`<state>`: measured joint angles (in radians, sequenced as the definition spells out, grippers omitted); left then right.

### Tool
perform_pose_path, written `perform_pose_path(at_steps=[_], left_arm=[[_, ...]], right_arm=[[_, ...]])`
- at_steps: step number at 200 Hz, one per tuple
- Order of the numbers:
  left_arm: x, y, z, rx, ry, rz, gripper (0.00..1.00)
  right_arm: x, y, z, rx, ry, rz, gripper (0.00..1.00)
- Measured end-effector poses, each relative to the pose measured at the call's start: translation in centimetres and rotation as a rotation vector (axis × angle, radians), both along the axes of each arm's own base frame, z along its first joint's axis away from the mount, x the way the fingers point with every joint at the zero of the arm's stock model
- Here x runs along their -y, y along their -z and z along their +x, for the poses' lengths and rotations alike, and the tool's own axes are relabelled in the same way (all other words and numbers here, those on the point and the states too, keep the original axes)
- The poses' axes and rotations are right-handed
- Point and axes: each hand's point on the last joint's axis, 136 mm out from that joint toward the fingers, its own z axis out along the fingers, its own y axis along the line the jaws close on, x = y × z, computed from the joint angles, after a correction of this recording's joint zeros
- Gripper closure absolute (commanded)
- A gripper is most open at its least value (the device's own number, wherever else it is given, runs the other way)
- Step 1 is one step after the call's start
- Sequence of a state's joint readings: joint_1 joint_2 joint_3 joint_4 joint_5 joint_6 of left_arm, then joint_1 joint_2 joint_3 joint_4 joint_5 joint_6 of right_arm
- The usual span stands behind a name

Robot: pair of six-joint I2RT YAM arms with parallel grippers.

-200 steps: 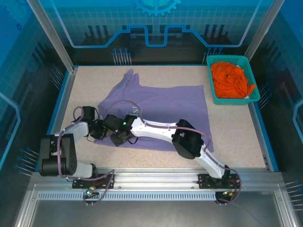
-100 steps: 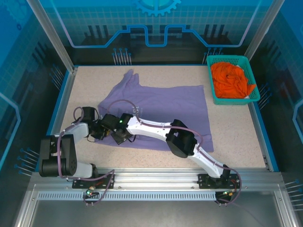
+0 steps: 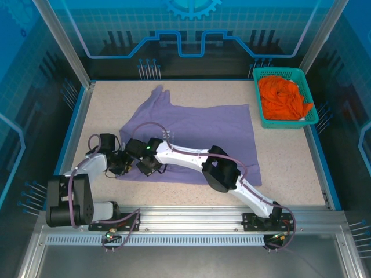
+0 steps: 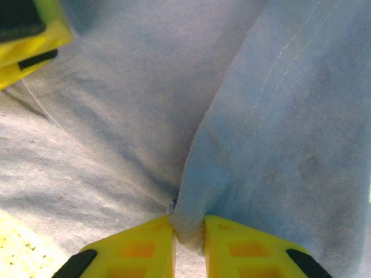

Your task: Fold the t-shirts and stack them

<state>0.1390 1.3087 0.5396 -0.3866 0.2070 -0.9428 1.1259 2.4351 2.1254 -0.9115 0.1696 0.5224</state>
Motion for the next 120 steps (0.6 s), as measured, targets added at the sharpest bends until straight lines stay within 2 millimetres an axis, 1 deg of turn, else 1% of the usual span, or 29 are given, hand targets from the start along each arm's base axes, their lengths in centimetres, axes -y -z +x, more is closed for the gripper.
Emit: perform_pose_path(at_steps=[32,64,92,120], left_arm=[[-0.2,0.1,-0.5,-0.015,0.012,0.01,0.78],[-0.3,0.1,-0.6,-0.016,0.017,0.012,0.78],[-0.4,0.1,-0.6,-0.017,0.017,0.013,0.79],[-0.5,0.1,-0.8,-0.02,0.028,0.022,0.78]], right_arm=[[0.3,-0.8,0.1,-0.04,0.004,0.043,0.84],[0.5,-2.2,1.1,-0.059,0.018,0.1,0.88],[0.9,-3.2,1.7,-0.074,0.031,0.139,0.9],[1.2,-3.7,2.2,-0.092,0.04,0.175,0.93]])
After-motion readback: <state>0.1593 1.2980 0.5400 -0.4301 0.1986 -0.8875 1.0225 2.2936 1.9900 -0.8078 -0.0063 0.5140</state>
